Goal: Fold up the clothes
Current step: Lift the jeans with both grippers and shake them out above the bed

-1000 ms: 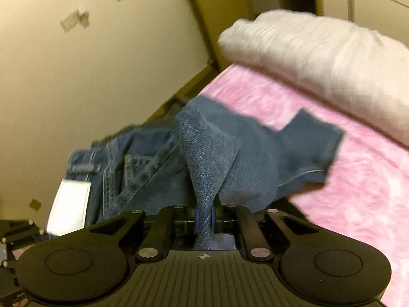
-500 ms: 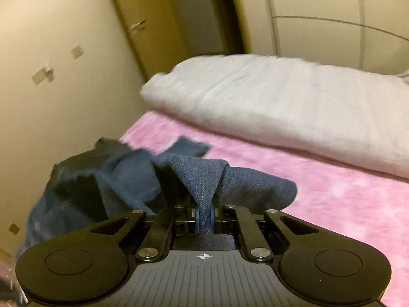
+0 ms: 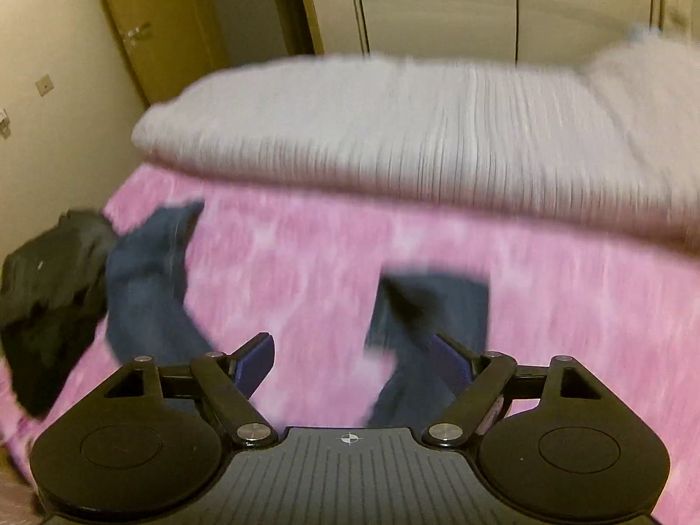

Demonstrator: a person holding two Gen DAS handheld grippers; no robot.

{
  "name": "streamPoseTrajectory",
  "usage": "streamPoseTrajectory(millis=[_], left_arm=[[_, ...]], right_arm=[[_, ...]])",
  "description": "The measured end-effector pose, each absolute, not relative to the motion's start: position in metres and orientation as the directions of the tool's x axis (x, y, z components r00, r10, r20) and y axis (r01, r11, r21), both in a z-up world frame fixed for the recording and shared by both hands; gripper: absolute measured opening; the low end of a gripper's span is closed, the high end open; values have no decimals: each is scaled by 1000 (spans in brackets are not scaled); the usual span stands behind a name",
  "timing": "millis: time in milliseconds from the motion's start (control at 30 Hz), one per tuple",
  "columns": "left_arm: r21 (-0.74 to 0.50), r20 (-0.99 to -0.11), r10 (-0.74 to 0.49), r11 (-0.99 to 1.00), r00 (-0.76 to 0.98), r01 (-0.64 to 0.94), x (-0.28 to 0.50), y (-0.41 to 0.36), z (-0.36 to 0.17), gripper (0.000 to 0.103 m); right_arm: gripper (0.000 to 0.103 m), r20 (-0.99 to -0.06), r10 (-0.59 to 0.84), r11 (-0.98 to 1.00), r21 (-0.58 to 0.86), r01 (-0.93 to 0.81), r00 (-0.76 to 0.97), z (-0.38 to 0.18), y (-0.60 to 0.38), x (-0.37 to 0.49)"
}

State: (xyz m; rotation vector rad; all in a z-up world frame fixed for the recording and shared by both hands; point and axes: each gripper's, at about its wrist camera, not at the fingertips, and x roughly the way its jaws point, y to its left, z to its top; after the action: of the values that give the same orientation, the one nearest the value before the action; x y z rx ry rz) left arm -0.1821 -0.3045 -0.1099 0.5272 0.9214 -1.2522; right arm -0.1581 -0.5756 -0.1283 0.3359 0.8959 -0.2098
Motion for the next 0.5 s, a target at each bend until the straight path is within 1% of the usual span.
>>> streamPoseTrajectory(millis=[67,133,200,267,333,400,433,467,500], left_arm=[[-102,-850,-522,301,74,948,-170,-292,-119,28],[-68,-874,-475,329,103,942,-157,-282,-129,29],[-49,-886,-449,336,114,941,-143,-276,-139,32],[-36,-892,-439,315,112,949,-129,-274,-146,40],[-69,-894,-446,241,47,968,-115,-283,-154,45],[-102,-894,-448,165,-17,981,-102,-293,-161,47],[-119,-893,-447,128,-50,985,-95,-298,-165,52],[-166,-889,-446,108,-101,980,-90,-305,-170,60],[-212,-884,-443,88,-152,973,-85,-313,-175,64]], right_arm=[[82,-824,17,917,239,320,567,-152,-564,-186],[82,-851,77,905,278,321,519,-174,-548,-215],[84,-868,131,890,316,328,480,-194,-521,-237],[87,-874,201,881,359,308,442,-211,-492,-252],[87,-882,236,886,368,283,407,-224,-468,-261],[88,-900,224,902,336,270,374,-234,-447,-269],[88,-908,217,911,320,260,358,-238,-437,-274],[88,-914,209,921,303,244,347,-240,-428,-277],[88,-919,201,930,287,228,339,-242,-420,-280]])
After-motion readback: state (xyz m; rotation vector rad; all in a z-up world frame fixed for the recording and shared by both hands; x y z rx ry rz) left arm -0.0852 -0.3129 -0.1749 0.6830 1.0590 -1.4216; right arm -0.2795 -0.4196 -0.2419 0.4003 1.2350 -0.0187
